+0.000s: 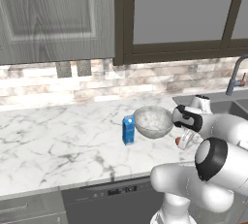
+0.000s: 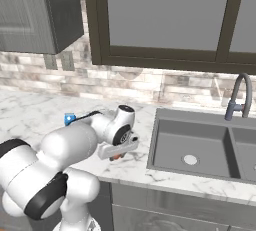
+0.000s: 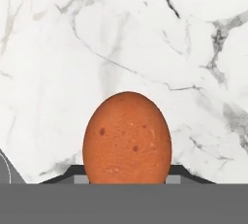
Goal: Gather the eggs and milk located in the vicinity of the sink area and place them right next to the bowl.
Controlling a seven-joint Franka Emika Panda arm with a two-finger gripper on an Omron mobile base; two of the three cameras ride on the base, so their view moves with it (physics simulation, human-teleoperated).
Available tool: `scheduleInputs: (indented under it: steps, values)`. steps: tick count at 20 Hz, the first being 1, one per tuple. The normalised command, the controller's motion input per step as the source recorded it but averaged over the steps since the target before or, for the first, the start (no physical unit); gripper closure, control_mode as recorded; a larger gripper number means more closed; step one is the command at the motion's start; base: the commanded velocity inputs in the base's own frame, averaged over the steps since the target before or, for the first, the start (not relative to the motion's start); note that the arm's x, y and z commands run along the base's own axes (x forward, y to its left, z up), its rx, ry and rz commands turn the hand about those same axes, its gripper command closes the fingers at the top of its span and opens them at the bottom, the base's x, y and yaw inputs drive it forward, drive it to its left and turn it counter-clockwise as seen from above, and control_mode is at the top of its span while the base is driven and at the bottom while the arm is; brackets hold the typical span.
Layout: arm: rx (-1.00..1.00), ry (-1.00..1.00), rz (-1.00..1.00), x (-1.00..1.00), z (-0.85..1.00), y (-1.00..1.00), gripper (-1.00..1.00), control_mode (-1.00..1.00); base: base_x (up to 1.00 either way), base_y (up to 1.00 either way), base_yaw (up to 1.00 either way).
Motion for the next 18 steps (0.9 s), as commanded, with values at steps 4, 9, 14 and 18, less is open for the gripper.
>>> scheduleInputs:
  steps: [4,9,14,18]
  values:
    - [0.14,0.00,0.00,0.16,0.00,-0.09,1.00,-1.00,0.00,0.00,0.00]
    - [0.14,0.00,0.00,0.11,0.00,0.00,1.00,-1.00,0.00,0.00,0.00]
    - [0.10,0.00,0.06,0.16,0.00,0.00,1.00,-1.00,0.00,0.00,0.00]
    - [0.01,0.00,0.16,0.05,0.00,-0.03,1.00,-1.00,0.00,0.00,0.00]
